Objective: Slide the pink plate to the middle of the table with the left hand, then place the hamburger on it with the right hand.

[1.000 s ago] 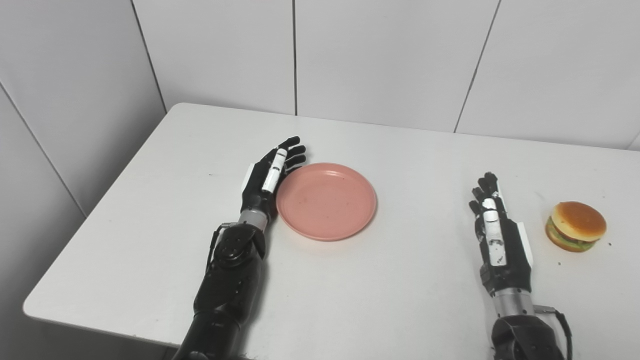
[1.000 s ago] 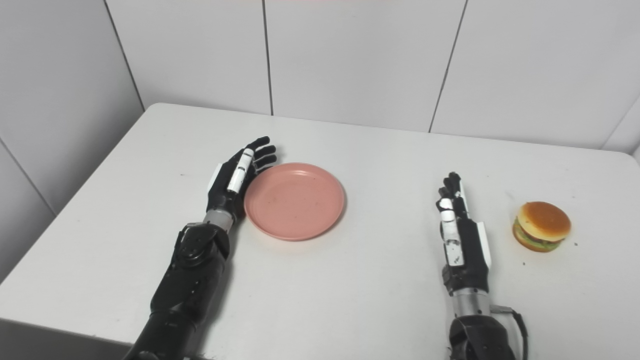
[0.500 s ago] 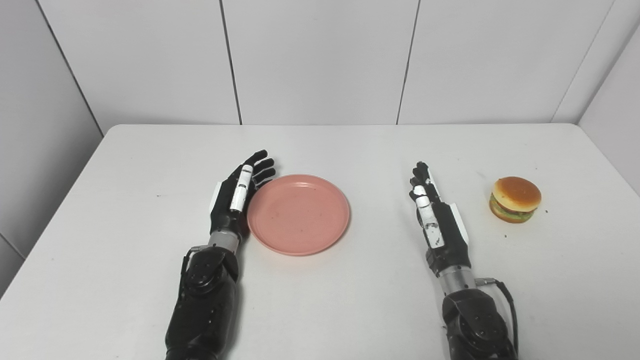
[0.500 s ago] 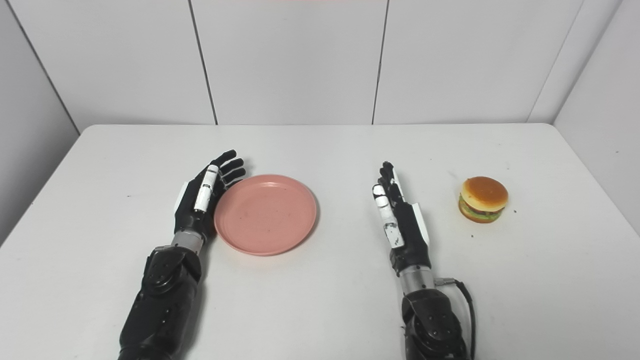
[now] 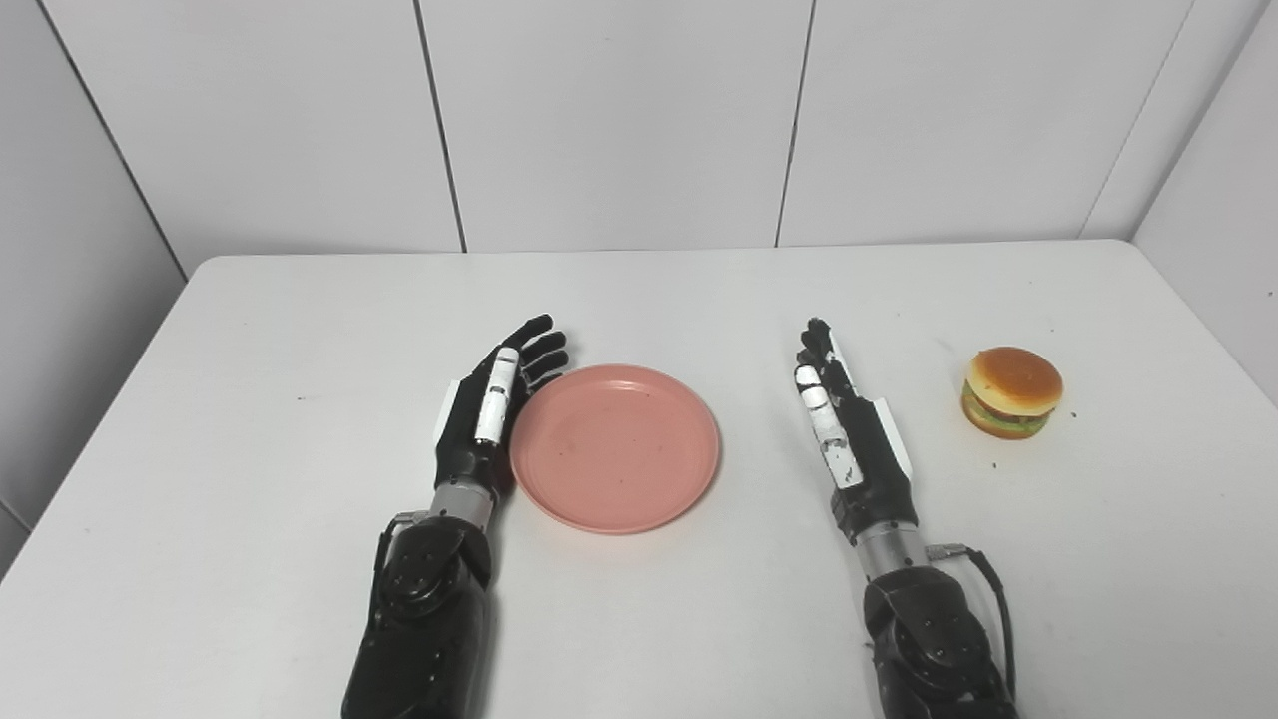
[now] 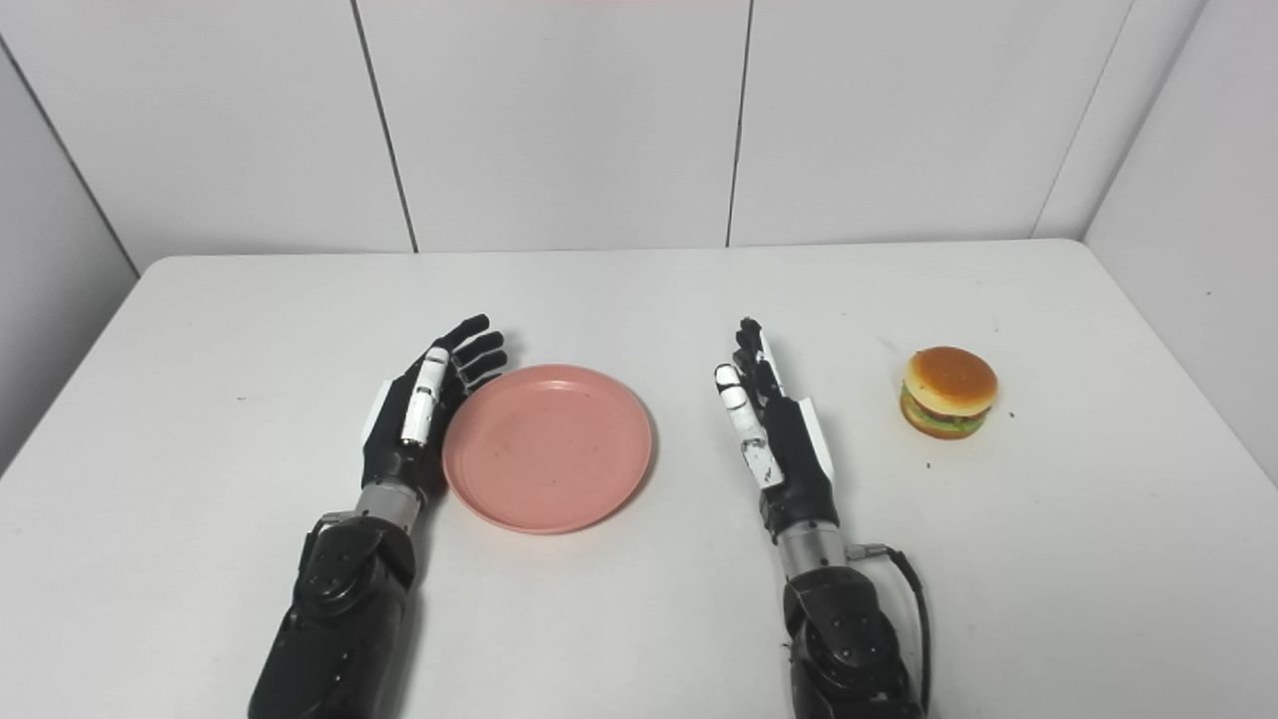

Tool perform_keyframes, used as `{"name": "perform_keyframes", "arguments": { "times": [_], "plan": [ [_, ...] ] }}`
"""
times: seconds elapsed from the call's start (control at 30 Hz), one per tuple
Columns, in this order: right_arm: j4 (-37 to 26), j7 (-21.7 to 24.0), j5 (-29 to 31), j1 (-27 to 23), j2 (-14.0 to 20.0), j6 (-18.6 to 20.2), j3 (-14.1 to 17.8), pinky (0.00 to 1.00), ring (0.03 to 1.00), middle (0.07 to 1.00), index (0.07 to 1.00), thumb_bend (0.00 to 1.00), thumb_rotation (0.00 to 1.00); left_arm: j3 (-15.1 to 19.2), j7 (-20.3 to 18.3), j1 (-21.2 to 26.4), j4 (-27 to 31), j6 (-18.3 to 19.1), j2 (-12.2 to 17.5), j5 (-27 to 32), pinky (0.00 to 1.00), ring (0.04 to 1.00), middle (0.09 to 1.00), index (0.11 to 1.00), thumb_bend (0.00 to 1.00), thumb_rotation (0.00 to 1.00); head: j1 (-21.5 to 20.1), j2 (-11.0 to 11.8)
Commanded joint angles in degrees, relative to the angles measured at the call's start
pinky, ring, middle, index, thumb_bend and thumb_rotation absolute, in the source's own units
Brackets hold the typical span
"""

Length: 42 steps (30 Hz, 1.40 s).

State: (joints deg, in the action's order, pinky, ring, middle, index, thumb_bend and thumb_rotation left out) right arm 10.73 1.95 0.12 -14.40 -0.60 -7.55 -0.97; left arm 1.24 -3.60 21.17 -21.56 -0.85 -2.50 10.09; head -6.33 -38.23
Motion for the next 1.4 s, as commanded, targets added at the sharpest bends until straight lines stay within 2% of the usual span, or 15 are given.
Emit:
{"name": "perform_keyframes", "arguments": {
  "times": [0.0, 0.23, 0.43, 0.6, 0.7, 0.8, 0.87, 0.93, 1.0, 1.17, 1.3, 1.37],
  "plan": [
    [0.16, -0.20, -0.11, 0.74, -0.19, -1.28, -0.16, 1.00, 0.991, 1.000, 1.000, 0.64, 0.90, -0.80, -0.48, -0.77, -0.65, 0.44, -0.68, -0.65, 0.78, 0.808, 0.803, 0.771, 0.18, 0.91, 0.05, 0.05],
    [-0.24, 0.08, 0.40, 0.92, 0.38, -0.91, 0.13, 1.00, 0.994, 1.000, 1.000, 0.64, 0.90, -0.74, -0.45, -0.84, -1.69, -1.31, -1.74, -0.60, 0.82, 0.828, 0.819, 0.786, 0.19, 0.90, 0.28, 0.39],
    [-2.99, -0.79, 0.93, 0.92, 0.97, -1.13, 1.52, 1.00, 1.000, 1.000, 1.000, 0.63, 0.87, -0.29, 1.82, -1.12, -2.19, -3.04, -2.89, -1.83, 0.85, 0.836, 0.815, 0.787, 0.21, 0.88, -0.82, 0.68],
    [-4.68, -2.44, -1.01, -0.19, 2.36, -3.03, 2.94, 1.00, 0.970, 0.977, 0.987, 0.68, 0.85, 0.46, 2.33, -1.06, -3.45, -4.96, -3.39, -1.94, 0.85, 0.842, 0.814, 0.787, 0.22, 0.89, -1.79, 0.97],
    [-5.89, -3.68, -3.93, -0.98, 4.24, -3.04, 3.42, 0.99, 0.948, 0.955, 0.970, 0.66, 0.86, 0.64, 2.50, -0.96, -3.74, -5.34, -3.41, -1.85, 0.87, 0.859, 0.830, 0.800, 0.22, 0.90, -2.62, 1.08],
    [-8.33, -4.53, -7.88, -1.74, 7.27, -1.16, 3.75, 0.97, 0.938, 0.941, 0.959, 0.65, 0.85, 0.97, 2.24, -0.85, -3.73, -5.58, -3.37, -1.22, 0.87, 0.870, 0.842, 0.810, 0.21, 0.93, -4.68, 1.20],
    [-9.73, -4.24, -8.73, -2.30, 9.05, 0.32, 4.30, 0.88, 0.924, 0.940, 0.953, 0.66, 0.82, 1.25, 1.87, -0.66, -4.04, -5.72, -3.29, -0.68, 0.88, 0.878, 0.851, 0.818, 0.20, 0.92, -5.52, 1.37],
    [-10.81, -4.01, -10.24, -3.00, 11.07, 1.58, 4.54, 0.86, 0.920, 0.940, 0.950, 0.67, 0.79, 1.42, 1.32, -0.64, -4.22, -5.69, -3.10, -0.22, 0.88, 0.881, 0.855, 0.822, 0.20, 0.92, -7.27, 1.71],
    [-12.19, -4.11, -13.32, -3.79, 13.33, 3.27, 4.64, 0.85, 0.906, 0.933, 0.949, 0.68, 0.82, 1.68, 1.06, -0.55, -4.60, -5.61, -2.88, 0.16, 0.90, 0.890, 0.866, 0.837, 0.20, 0.92, -8.59, 2.05],
    [-14.88, -3.06, -15.55, -5.56, 17.22, 7.54, 5.26, 0.87, 0.905, 0.908, 0.923, 0.71, 0.77, 2.26, 0.20, -0.31, -5.24, -5.28, -2.13, 0.86, 0.91, 0.879, 0.855, 0.824, 0.19, 0.87, -12.12, 2.45],
    [-16.92, -0.39, -16.32, -6.92, 20.76, 12.31, 5.44, 0.85, 0.899, 0.905, 0.924, 0.71, 0.73, 2.02, -0.04, -0.57, -4.24, -2.52, -1.25, 0.17, 0.92, 0.892, 0.866, 0.834, 0.20, 0.94, -14.24, 2.76],
    [-17.69, 0.75, -17.56, -7.57, 22.19, 14.80, 5.22, 0.85, 0.901, 0.902, 0.922, 0.71, 0.73, 2.10, 0.05, -0.54, -4.31, -2.07, -0.99, -0.02, 0.91, 0.891, 0.864, 0.831, 0.20, 0.94, -15.51, 2.92]
  ]
}}
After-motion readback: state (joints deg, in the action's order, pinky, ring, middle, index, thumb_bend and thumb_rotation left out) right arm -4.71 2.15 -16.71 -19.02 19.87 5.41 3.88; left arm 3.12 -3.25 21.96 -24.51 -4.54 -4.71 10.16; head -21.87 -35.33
